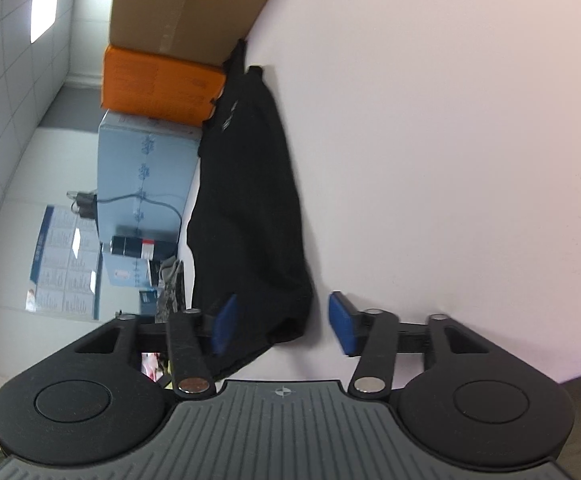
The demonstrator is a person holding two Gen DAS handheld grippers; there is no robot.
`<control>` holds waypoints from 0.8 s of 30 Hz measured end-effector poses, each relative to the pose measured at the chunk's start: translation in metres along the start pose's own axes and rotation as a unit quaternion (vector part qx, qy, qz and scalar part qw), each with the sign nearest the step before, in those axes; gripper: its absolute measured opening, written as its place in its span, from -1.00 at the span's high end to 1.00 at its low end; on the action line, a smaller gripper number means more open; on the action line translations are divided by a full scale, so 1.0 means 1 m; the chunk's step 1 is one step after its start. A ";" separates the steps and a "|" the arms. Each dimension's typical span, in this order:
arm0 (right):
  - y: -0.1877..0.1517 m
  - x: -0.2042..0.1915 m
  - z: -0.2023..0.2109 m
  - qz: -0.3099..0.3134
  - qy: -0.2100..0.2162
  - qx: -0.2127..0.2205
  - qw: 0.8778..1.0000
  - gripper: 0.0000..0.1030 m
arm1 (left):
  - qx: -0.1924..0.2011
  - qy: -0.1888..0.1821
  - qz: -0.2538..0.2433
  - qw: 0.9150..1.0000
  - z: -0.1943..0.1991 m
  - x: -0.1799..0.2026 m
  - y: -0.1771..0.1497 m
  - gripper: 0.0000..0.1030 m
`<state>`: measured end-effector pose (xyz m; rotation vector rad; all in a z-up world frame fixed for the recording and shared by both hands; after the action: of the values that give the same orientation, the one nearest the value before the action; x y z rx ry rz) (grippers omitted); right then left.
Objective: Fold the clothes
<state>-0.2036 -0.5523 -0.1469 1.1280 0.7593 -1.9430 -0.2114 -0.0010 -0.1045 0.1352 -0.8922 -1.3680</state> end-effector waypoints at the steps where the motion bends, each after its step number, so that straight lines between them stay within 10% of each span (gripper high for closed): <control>1: 0.000 -0.001 -0.002 0.000 0.002 -0.001 1.000 -0.19 | -0.004 -0.002 -0.003 1.000 -0.005 0.003 -0.001 -0.28; 4: 0.000 -0.005 -0.007 -0.001 0.008 -0.005 1.000 -0.19 | -0.011 -0.007 -0.035 0.999 -0.016 0.014 0.000 -0.08; 5: 0.002 -0.005 -0.008 -0.007 0.011 -0.002 1.000 -0.19 | -0.011 -0.007 -0.053 0.999 -0.018 0.018 0.001 0.67; 6: 0.004 -0.005 -0.010 -0.013 0.014 0.001 1.000 -0.19 | -0.018 -0.006 -0.061 0.998 -0.020 0.019 0.000 0.89; 12: -0.002 -0.013 -0.025 0.003 -0.004 -0.010 1.000 -0.19 | -0.007 0.023 -0.068 0.997 0.001 0.002 0.010 0.90; 16: -0.016 -0.005 -0.038 0.058 -0.068 -0.035 0.995 0.91 | -0.005 0.026 -0.075 0.997 0.010 -0.001 0.015 0.89; 24: -0.015 -0.023 -0.010 0.059 -0.019 -0.033 0.998 0.92 | -0.016 0.004 -0.089 0.996 0.015 0.007 0.016 0.89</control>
<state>-0.2037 -0.5289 -0.1291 1.0695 0.7161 -1.8236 -0.2086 0.0024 -0.0821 0.1984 -0.8672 -1.5461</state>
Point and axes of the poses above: each gripper's, at about its wrist camera, not at the fingertips, and z roughly against the way its jaws point, x to its right, y to its top, the point moved 10 cm from there along -z, roughly the way its jaws point, and after that the axes turned 15 degrees about -z, right-handed, at the moved point
